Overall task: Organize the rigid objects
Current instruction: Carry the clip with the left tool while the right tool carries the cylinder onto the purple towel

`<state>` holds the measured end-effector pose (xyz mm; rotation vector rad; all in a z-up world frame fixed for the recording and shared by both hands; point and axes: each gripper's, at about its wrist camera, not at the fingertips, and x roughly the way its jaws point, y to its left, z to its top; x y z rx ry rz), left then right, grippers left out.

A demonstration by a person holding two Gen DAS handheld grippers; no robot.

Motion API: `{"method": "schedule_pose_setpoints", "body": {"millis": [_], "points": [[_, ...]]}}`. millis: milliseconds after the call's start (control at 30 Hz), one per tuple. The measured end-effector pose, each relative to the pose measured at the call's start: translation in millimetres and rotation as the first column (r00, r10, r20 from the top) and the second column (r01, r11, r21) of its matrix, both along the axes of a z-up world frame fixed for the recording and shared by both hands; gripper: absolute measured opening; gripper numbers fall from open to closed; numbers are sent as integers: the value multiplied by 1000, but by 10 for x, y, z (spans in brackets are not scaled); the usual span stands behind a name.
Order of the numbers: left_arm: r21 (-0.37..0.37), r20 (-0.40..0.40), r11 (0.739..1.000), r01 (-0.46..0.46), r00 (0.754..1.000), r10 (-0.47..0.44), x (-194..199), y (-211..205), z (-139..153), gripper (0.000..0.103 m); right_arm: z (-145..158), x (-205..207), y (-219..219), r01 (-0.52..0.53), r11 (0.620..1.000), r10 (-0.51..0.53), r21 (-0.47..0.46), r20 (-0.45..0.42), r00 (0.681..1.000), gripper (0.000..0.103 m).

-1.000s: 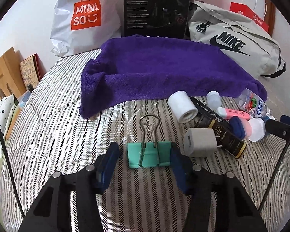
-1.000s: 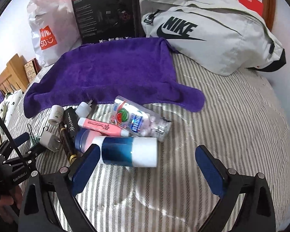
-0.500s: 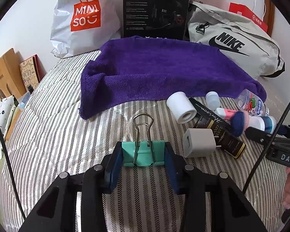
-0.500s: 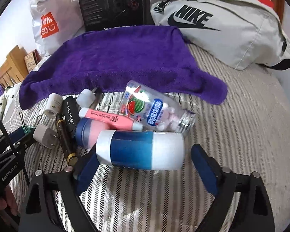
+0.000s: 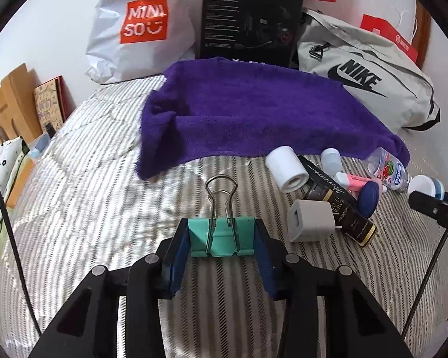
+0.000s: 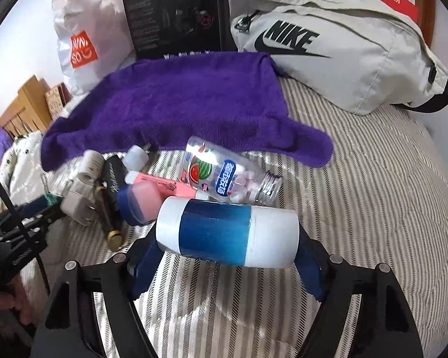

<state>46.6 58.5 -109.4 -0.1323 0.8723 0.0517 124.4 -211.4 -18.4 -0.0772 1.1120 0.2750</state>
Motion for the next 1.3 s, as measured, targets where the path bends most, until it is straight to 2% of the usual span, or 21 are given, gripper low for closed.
{"method": "schedule_pose_setpoints", "body": {"millis": [267, 500, 867, 1067, 1300], "points": [[-9, 23, 1000, -12, 1000, 12, 15, 112, 362, 39, 186, 40, 12, -27, 999, 26, 42, 17, 1000, 78], [-23, 75, 999, -25, 997, 27, 184, 188, 714, 39, 360, 215, 73, -60, 995, 56, 75, 47, 997, 78], [11, 109, 1000, 14, 994, -15, 921, 95, 1061, 39, 668, 787, 172, -92, 990, 80, 104, 114, 990, 78], [25, 110, 999, 23, 994, -26, 1352, 70, 1090, 39, 669, 1207, 285, -93, 990, 78, 110, 135, 988, 78], [15, 73, 1000, 15, 997, -16, 1815, 52, 927, 39, 438, 1671, 470, -123, 989, 110, 81, 147, 983, 78]]}}
